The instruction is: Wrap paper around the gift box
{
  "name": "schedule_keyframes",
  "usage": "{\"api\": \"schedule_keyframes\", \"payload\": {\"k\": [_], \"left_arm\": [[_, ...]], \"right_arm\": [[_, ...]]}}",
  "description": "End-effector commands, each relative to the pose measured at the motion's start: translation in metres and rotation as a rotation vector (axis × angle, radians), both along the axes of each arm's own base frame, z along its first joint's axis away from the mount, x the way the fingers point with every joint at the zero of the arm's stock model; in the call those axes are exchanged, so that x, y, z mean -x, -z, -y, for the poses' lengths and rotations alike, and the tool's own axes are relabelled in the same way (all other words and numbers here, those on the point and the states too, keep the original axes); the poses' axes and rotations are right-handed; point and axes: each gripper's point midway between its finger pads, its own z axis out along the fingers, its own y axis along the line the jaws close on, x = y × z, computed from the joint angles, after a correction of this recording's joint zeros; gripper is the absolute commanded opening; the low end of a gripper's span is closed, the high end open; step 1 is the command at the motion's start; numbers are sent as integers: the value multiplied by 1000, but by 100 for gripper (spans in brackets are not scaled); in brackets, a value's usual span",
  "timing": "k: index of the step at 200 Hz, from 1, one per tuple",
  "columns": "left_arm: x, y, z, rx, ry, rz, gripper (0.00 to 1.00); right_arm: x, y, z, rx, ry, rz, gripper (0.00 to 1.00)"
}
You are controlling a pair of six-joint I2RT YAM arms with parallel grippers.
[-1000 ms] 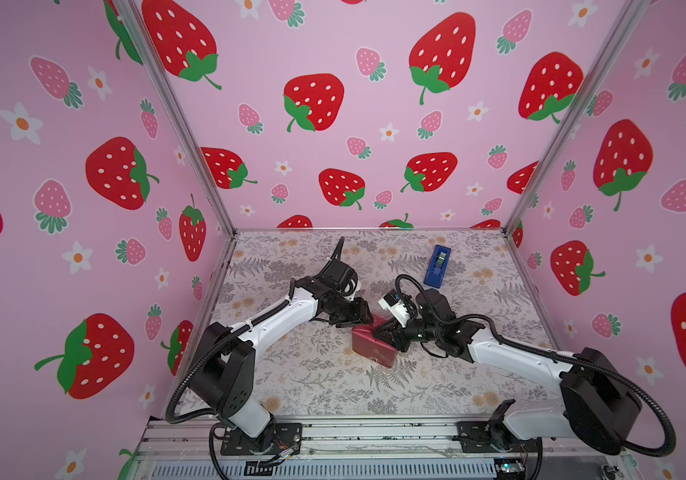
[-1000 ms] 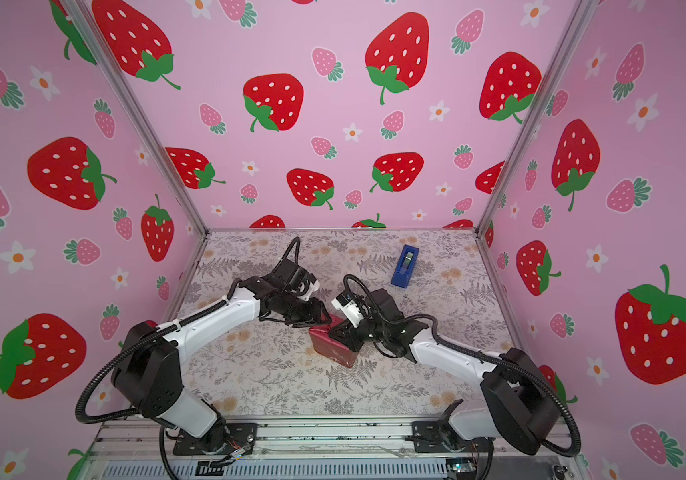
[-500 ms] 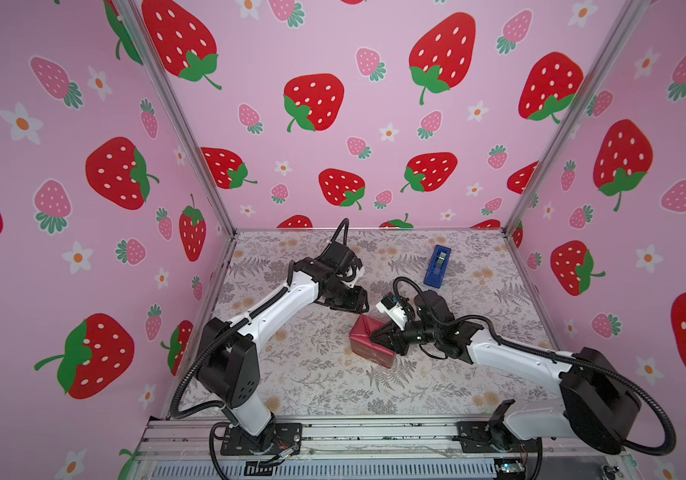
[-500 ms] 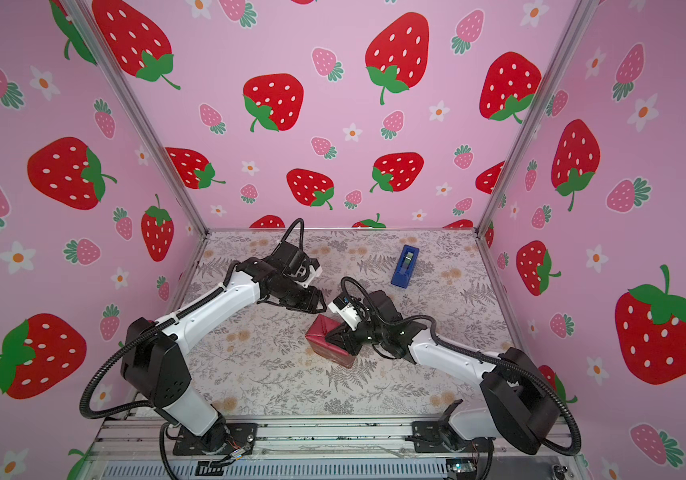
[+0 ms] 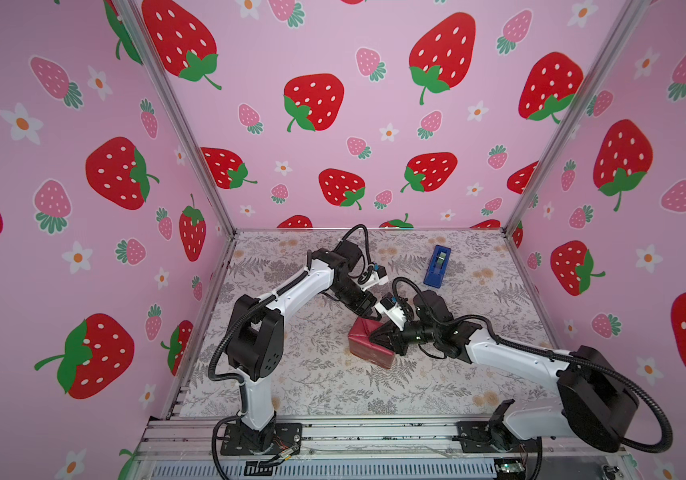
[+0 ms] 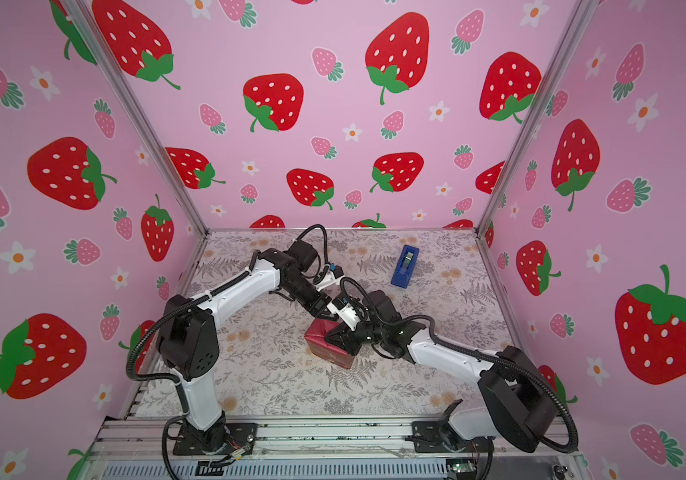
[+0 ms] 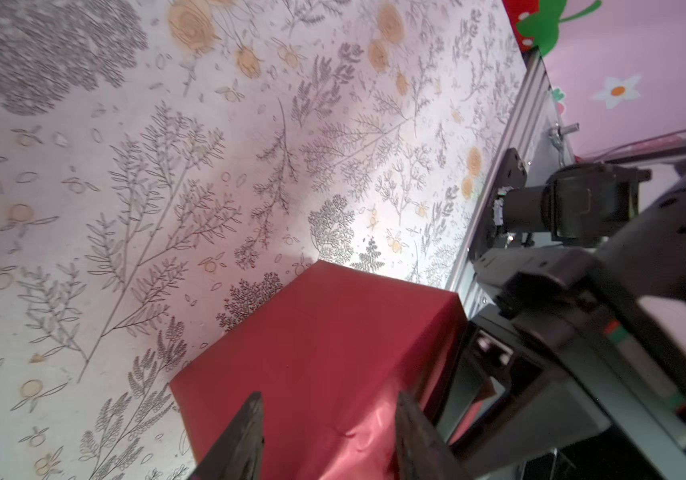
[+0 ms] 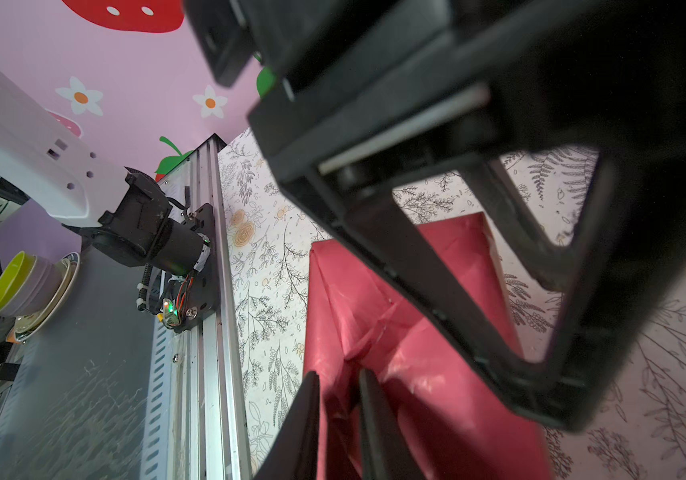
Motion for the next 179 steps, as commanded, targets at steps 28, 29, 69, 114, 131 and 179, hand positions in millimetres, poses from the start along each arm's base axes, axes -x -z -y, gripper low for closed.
{"api": "schedule_keyframes", "payload": {"k": [28, 29, 69, 114, 131, 179], "left_arm": [[35, -13, -9, 61, 159, -66, 55], [35, -12, -9, 60, 161, -67, 55], [47, 6, -24, -39, 164, -132, 54], [50, 23, -40, -148, 121, -140, 50], [49, 32, -46, -197, 100, -144, 50], [55, 44, -53, -282, 78, -150, 47]], "right_arm": [[25, 57, 22, 191, -21, -151, 23], [25, 57, 22, 192, -21, -151, 23], [23, 55, 22, 194, -17, -143, 26], [24, 49, 22, 186, -39, -109, 27], [25, 45, 21, 177, -56, -98, 29], [22, 17, 18, 137, -44, -67, 41]]}}
